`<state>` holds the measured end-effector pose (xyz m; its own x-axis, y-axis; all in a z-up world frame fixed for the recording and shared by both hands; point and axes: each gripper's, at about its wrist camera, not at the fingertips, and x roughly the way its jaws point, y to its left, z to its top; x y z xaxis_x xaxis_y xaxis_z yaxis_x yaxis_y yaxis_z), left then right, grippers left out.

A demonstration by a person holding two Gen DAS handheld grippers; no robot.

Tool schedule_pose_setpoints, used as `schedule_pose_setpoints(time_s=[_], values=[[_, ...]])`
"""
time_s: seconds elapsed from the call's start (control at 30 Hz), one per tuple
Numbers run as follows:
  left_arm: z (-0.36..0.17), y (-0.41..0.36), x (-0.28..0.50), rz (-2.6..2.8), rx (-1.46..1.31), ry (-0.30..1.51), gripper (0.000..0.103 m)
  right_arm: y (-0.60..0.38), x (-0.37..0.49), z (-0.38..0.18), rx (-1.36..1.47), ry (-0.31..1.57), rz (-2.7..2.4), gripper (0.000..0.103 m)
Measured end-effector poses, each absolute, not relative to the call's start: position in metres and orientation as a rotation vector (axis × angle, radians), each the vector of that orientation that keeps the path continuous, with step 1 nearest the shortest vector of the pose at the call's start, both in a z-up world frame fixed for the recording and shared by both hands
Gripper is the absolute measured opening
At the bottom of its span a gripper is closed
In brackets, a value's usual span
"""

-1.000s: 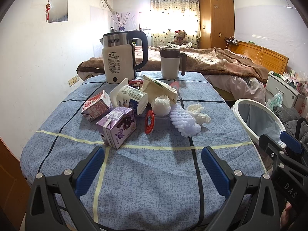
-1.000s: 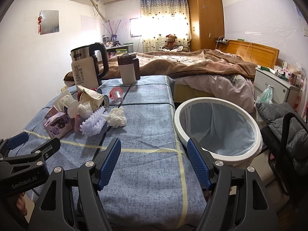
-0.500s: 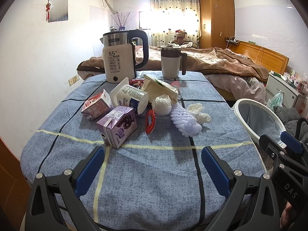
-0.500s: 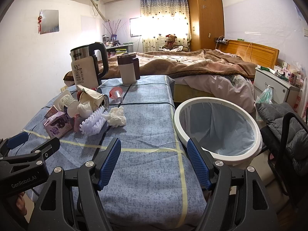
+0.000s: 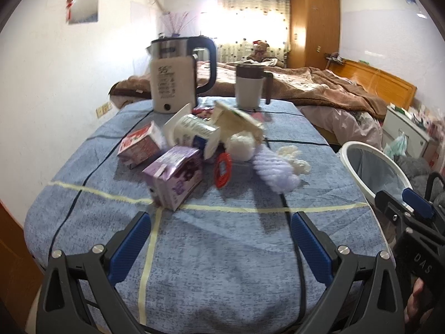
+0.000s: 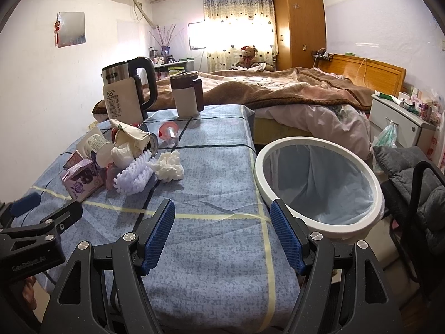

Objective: Collect trash
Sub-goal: 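Grasp the white foam net with the right tool while the left tool grasps the purple carton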

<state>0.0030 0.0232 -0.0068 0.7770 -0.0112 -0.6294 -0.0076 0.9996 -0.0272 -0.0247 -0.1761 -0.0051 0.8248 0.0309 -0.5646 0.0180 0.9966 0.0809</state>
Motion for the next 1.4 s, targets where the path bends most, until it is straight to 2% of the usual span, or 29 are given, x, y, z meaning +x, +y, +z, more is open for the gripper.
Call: schedule_pose_setpoints(time_s=[0.4,0.8,1.0,1.07,1.4], values=[[-0.015,0.086,0.025,-0.013,-0.106,0.712,0.101,-0.149,0.015,-0.01,0.09,0.637,0.147,0.071],[-0.017,0.108,0.055,-0.045,-0.165,0.74,0.101,-0.112,0.058,-0.012,0.098,0.645,0.304,0.071],[-0.019,0.108,0.066,-0.086,-0.157,0.753,0.101,-0.096,0.073,-0.02,0.061,0.672,0.348,0.063],[-0.019,0.107,0.07,-0.094,-0.158,0.756,0.101,-0.093,0.079,-0.023,0.067,0.692,0.355,0.057],[-0.029,0.101,0.092,-0.111,-0.145,0.787,0.085,-0.083,0.101,-0.041,0.072,0.769,0.371,0.055]])
